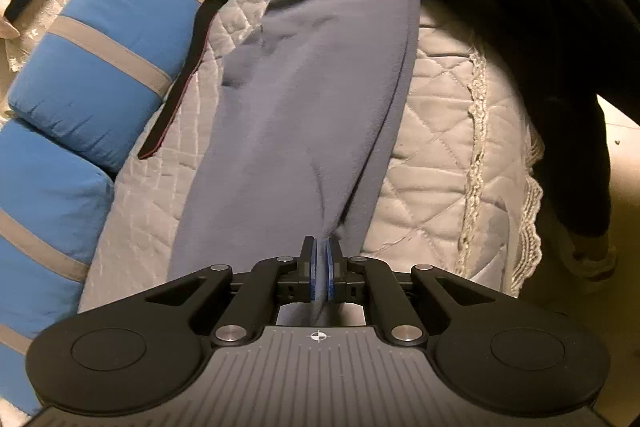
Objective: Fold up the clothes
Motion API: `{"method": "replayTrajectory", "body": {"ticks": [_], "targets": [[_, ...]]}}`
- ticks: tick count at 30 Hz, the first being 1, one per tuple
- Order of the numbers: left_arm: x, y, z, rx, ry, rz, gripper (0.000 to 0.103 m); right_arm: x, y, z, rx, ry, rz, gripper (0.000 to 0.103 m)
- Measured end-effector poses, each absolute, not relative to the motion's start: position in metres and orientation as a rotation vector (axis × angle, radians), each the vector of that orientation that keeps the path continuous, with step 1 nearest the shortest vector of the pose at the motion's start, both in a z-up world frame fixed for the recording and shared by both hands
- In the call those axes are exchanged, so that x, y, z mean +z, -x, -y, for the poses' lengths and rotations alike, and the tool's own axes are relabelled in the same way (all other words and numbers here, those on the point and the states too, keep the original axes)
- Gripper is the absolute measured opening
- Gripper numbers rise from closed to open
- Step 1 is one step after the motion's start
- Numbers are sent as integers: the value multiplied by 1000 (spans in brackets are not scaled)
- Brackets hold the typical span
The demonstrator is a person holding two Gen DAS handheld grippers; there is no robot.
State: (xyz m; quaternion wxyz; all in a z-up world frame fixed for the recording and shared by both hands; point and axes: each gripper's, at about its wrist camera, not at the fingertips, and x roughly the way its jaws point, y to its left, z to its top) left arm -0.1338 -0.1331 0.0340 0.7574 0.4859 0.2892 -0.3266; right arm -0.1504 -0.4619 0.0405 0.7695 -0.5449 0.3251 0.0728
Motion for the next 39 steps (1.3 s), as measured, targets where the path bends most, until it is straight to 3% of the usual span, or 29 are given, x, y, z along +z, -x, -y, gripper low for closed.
{"method": "replayTrajectory", "body": {"ticks": [1,4,6,8,11,23,27,28,30,31,32,39], "targets": [[32,133,135,-719,-1048,-640,6,38,149,460,163,1199,-708,54],[28,131,139,-714,-1046,-639,7,30,146,455,177,1249,-717,29],[26,133,141,-720,-1060,-631,7,34,144,456,178,1230,-719,24],[27,135,140,-735,-1055,-622,17,40,145,458,174,1204,-719,18],[29,135,140,-742,-1039,-612,31,47,144,461,170,1179,-717,17],[42,119,141,-780,-864,-677,27,54,149,463,168,1156,-717,17],[40,112,139,-746,-878,-676,17,54,149,463,168,1152,-721,17],[38,113,140,-750,-895,-676,3,53,149,463,168,1149,-724,17],[36,118,142,-773,-942,-672,2,54,151,463,172,1139,-735,15],[35,123,142,-785,-979,-656,2,54,151,463,176,1132,-743,5],[35,126,141,-787,-1003,-644,2,55,153,463,185,1122,-750,2],[43,132,128,-777,-1043,-657,1,50,158,464,216,1063,-788,1]]}}
